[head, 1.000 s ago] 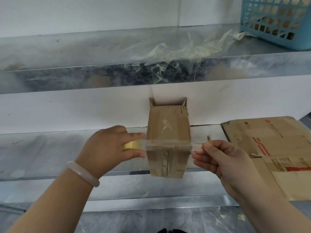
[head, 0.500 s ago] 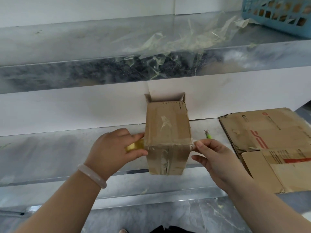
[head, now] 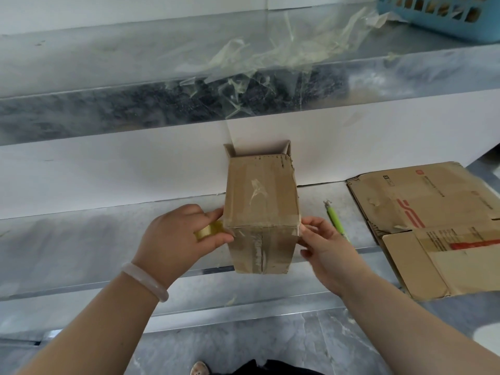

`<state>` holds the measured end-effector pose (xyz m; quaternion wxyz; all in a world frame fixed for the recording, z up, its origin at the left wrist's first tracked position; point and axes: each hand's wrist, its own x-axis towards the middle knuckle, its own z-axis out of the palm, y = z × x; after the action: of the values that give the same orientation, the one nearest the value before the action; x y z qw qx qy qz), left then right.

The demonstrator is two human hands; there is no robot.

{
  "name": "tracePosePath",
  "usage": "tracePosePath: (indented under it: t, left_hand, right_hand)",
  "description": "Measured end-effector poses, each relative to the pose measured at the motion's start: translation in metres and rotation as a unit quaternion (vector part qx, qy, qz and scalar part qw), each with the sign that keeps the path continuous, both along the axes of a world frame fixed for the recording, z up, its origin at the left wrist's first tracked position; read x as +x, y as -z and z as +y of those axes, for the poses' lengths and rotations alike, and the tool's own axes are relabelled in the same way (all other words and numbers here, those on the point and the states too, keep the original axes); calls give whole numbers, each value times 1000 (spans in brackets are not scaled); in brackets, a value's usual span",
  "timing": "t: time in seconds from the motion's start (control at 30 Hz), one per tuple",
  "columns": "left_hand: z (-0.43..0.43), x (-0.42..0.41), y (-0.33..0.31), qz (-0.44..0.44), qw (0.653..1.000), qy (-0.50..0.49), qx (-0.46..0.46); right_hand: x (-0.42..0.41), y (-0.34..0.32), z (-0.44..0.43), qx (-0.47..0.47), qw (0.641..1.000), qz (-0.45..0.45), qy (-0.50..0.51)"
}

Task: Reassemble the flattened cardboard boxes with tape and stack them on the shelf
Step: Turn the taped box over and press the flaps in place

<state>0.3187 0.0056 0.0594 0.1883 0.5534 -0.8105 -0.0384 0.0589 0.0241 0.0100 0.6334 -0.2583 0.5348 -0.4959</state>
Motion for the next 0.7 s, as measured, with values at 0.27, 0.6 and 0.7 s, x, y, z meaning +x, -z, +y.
tracePosePath:
  t: [0.27,0.6,0.7]
  left_hand:
    - [1,-1,-4,-13,1000,-8,7]
    - [-5,3,-3,-22,999,9,28]
    - [-5,4,-2,-7,1000,11,25]
  right_hand:
    - [-9,-17,-11,-525,659,526,-119]
    - [-26,-20,-24,-562,486,638,-204]
    - [-18,-42,-20,-534,458,685,-189]
